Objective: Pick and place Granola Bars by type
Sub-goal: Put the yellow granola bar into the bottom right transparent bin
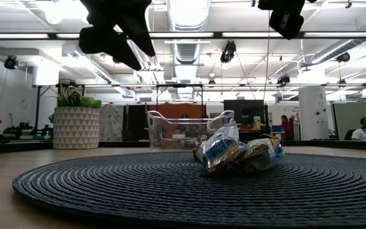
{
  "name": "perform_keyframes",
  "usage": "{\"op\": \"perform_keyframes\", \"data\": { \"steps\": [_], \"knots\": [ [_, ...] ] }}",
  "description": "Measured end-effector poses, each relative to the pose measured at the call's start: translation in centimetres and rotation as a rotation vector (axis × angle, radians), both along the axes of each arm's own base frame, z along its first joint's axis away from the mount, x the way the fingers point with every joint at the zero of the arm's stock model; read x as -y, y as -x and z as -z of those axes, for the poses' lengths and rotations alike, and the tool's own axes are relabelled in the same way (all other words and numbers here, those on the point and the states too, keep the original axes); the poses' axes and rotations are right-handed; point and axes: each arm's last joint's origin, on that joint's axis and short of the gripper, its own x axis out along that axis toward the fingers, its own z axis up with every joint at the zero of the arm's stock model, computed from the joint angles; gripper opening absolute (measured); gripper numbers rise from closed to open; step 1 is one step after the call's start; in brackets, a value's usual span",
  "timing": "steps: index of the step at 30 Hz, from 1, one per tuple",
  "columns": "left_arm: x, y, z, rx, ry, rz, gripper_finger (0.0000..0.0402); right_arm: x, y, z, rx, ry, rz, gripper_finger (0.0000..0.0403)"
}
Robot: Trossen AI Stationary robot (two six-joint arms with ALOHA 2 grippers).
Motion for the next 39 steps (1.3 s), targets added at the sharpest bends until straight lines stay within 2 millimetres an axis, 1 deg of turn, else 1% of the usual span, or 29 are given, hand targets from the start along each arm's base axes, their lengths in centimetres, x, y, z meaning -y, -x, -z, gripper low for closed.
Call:
{"op": "perform_keyframes", "data": {
  "steps": [4,12,19,24,32,39],
  "knots": [
    [0.1,0.0,0.0,-0.011,-0.011,0.043,0.0175,0.0,0.0,0.0,0.000,0.000,0.000,0.0013],
    [0.2,0.0,0.0,-0.035,-0.030,0.146,0.0082,0.0,0.0,0.0,0.000,0.000,0.000,0.0013],
    [0.2,0.0,-0.1,-0.037,-0.031,0.170,0.0007,0.0,0.0,0.0,0.000,0.000,0.000,0.0013],
    [0.3,-0.1,-0.3,-0.037,-0.064,0.220,0.0001,0.0,0.0,0.0,0.000,0.003,-0.001,0.0013],
    [0.4,-0.3,-1.4,-0.031,-0.177,0.356,0.0000,0.0,0.0,0.0,0.000,0.001,-0.003,0.0013],
    [0.4,-0.3,-1.4,-0.039,-0.191,0.372,0.0000,-0.3,-0.1,-0.3,0.029,-0.045,-0.085,0.0013]
  ]
}}
